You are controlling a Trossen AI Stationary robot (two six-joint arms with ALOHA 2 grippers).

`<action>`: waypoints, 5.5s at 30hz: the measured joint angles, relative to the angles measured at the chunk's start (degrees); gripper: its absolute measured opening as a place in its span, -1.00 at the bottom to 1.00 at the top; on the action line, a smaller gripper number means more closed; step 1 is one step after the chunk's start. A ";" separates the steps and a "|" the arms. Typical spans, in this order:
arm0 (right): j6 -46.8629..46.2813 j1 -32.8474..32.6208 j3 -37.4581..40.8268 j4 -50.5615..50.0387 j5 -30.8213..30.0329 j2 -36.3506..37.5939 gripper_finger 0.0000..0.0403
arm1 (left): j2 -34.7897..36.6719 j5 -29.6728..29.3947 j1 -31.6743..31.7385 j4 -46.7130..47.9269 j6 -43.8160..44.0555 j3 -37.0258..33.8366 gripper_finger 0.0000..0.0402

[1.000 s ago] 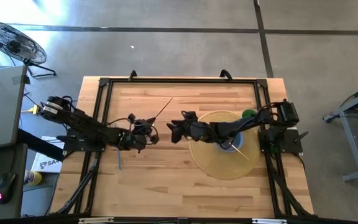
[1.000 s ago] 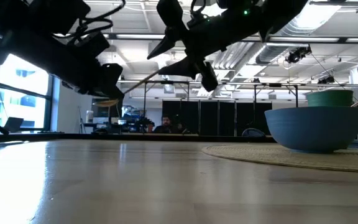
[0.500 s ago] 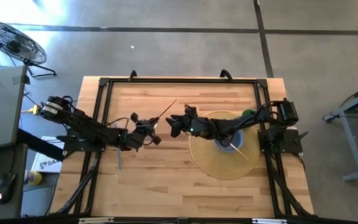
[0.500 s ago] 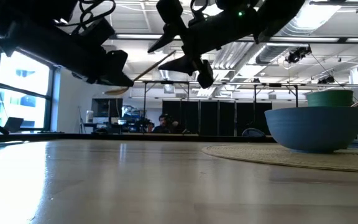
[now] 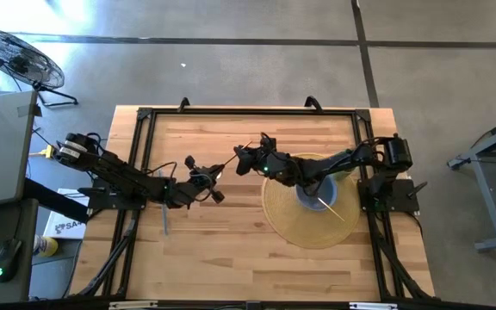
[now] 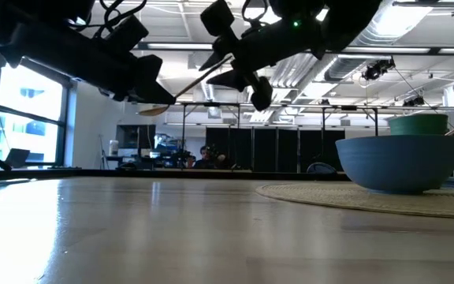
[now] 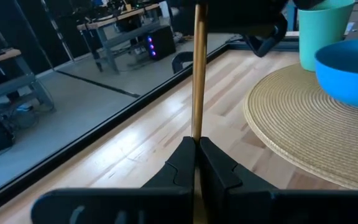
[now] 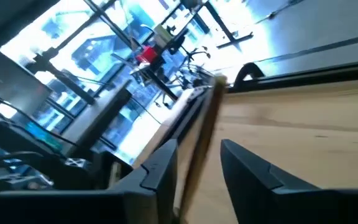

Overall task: Pick & Place Utensil
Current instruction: Put the gold spoon into the blue bowl on the brown placemat, then put the blue straw into the green cup on the brown placemat

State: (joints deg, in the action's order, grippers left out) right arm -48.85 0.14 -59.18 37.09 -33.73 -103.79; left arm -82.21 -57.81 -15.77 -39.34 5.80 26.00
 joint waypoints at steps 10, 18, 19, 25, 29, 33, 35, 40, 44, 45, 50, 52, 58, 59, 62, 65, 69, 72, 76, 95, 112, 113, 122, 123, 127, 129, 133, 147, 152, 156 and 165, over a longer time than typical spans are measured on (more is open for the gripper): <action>1.40 0.00 0.00 1.35 0.74 0.00 -0.78 | 0.00 -0.16 -0.02 -0.04 0.00 0.00 -1.00; 3.53 0.54 0.00 1.51 2.64 0.00 -0.92 | 0.00 0.82 0.02 0.06 0.48 0.00 -0.92; 3.70 0.55 0.00 1.50 2.68 0.00 -0.90 | 0.00 1.01 0.01 0.01 0.57 0.00 -0.87; 4.14 0.56 0.04 0.38 2.71 -0.02 -0.89 | 0.00 3.44 -0.13 -0.08 1.22 0.02 -0.55; 6.61 1.38 0.09 -2.60 8.16 1.22 -0.93 | 1.77 6.59 -1.66 3.34 4.58 0.02 -0.34; 9.90 2.89 0.09 -12.26 15.60 7.16 -0.91 | 6.99 4.79 -6.26 10.48 6.47 0.02 -0.23; 12.36 3.40 0.09 -18.86 18.48 11.04 -0.88 | 10.30 2.98 -8.98 13.82 6.49 0.04 -0.22; 15.63 4.52 -0.04 -32.73 23.22 22.10 -0.93 | 17.31 0.12 -13.51 21.73 6.50 0.04 -0.21; 16.12 6.52 -0.04 -46.57 26.00 29.65 -0.93 | 19.57 -0.35 -13.89 23.28 6.67 0.04 -0.21; 16.54 7.00 -0.03 -49.69 26.57 31.19 -0.93 | 19.72 0.15 -13.86 23.29 6.73 0.04 -0.21; 22.85 8.62 -0.02 -60.59 28.10 36.93 -0.85 | 19.78 0.49 -13.88 23.31 6.74 0.04 -0.21; 26.64 9.23 -0.02 -64.42 28.16 38.34 -0.84 | 19.78 0.47 -13.88 23.29 6.74 0.04 -0.21; 30.88 11.67 -0.02 -74.89 29.46 41.14 -0.94 | 19.78 0.43 -13.88 23.30 6.73 0.04 -0.21; 30.44 12.07 -0.02 -76.31 29.73 41.52 -0.94 | 19.78 0.43 -13.88 23.29 6.72 0.04 -0.21; 29.41 13.14 -0.02 -78.53 30.87 42.71 -0.92 | 19.78 0.21 -13.88 23.29 6.69 0.04 -0.21; 29.44 13.91 -0.02 -80.10 32.54 43.36 -0.94 | 19.76 0.21 -13.86 23.31 6.63 0.04 -0.21; 29.75 14.87 -0.02 -82.94 34.38 43.54 -0.94 | 19.76 0.17 -13.86 23.34 6.52 0.04 -0.21; 29.86 15.63 -0.02 -84.77 35.65 43.54 -0.94 | 19.76 0.14 -13.86 23.42 6.51 0.03 -0.21; 31.27 16.35 -0.02 -86.92 37.31 43.43 -0.94 | 19.76 0.09 -13.86 23.44 6.52 0.02 -0.21; 34.05 16.31 0.00 -89.45 40.57 32.46 -0.94 | 19.74 1.76 -13.86 25.54 9.16 0.02 -0.21; 34.20 16.37 0.00 -85.52 41.67 23.83 -0.93 | 19.71 3.01 -13.86 26.06 10.17 0.02 -0.21; 34.04 16.37 0.00 -85.07 41.33 23.32 -0.93 | 19.71 3.01 -13.86 26.06 10.22 0.02 -0.21; 33.67 16.37 0.00 -82.87 40.53 19.76 -0.90 | 19.71 3.25 -13.86 26.40 10.63 0.02 -0.21; 33.67 16.37 0.00 -82.72 40.19 19.56 -0.90 | 19.71 3.25 -13.86 26.43 10.63 0.02 -0.21; 31.99 16.37 0.00 -82.67 37.59 18.93 -0.89 | 19.71 3.23 -13.86 27.03 11.06 0.02 -0.21; 31.81 16.37 0.00 -82.63 36.18 18.93 -0.89 | 19.71 3.23 -13.86 27.61 11.22 0.02 -0.21; 31.77 16.37 0.00 -82.00 35.56 18.93 -0.89 | 19.71 4.14 -13.88 27.74 11.22 0.02 -0.21; 30.68 15.95 0.02 -81.35 35.73 18.36 -0.79 | 23.90 8.53 -13.88 32.23 11.25 0.00 -0.21; 30.71 15.87 0.04 -81.55 35.62 18.29 -0.69 | 29.98 12.03 -13.88 38.07 12.38 0.00 -0.21; 30.72 15.88 0.04 -81.49 36.06 18.65 -0.62 | 33.88 12.43 -13.88 43.64 15.43 -0.02 -0.21; 30.91 15.40 0.04 -80.68 32.28 26.17 -0.53 | 40.59 16.55 -13.84 48.89 17.17 0.22 -0.21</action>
State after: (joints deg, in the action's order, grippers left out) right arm -17.94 15.54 -59.13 -43.59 -1.45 -77.61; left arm -41.62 -41.26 -29.61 9.55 22.97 26.22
